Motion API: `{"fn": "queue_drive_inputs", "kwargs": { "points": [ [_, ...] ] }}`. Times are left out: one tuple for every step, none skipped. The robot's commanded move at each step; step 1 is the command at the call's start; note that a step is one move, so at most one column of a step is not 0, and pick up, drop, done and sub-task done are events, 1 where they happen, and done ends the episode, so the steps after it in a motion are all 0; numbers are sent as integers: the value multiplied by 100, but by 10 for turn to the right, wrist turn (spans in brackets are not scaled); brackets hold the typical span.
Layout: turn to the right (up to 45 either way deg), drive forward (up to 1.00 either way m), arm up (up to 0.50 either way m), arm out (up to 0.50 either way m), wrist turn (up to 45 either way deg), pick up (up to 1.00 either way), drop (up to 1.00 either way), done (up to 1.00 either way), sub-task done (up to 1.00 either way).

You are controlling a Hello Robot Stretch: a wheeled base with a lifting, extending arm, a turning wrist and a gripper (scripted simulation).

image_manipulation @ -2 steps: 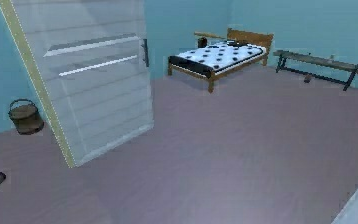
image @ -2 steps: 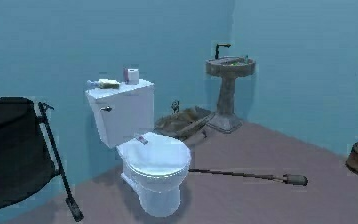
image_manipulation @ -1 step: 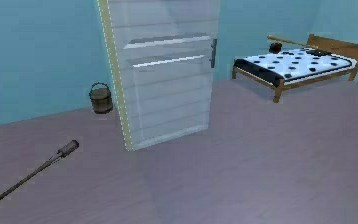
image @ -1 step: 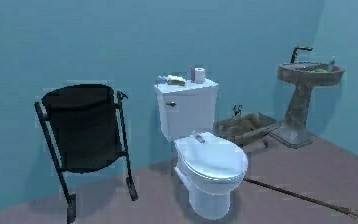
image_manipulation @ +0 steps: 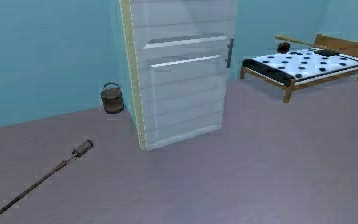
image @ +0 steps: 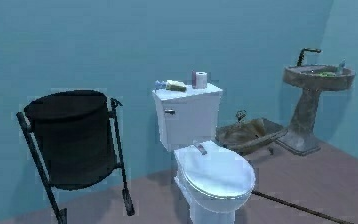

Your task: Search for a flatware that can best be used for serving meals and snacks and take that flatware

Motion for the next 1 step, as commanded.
{"fn": "queue_drive_inputs", "kwargs": {
  "points": [
    [-450, 0, 0, 0, 0, 0, 0, 0, 0]
  ]
}}
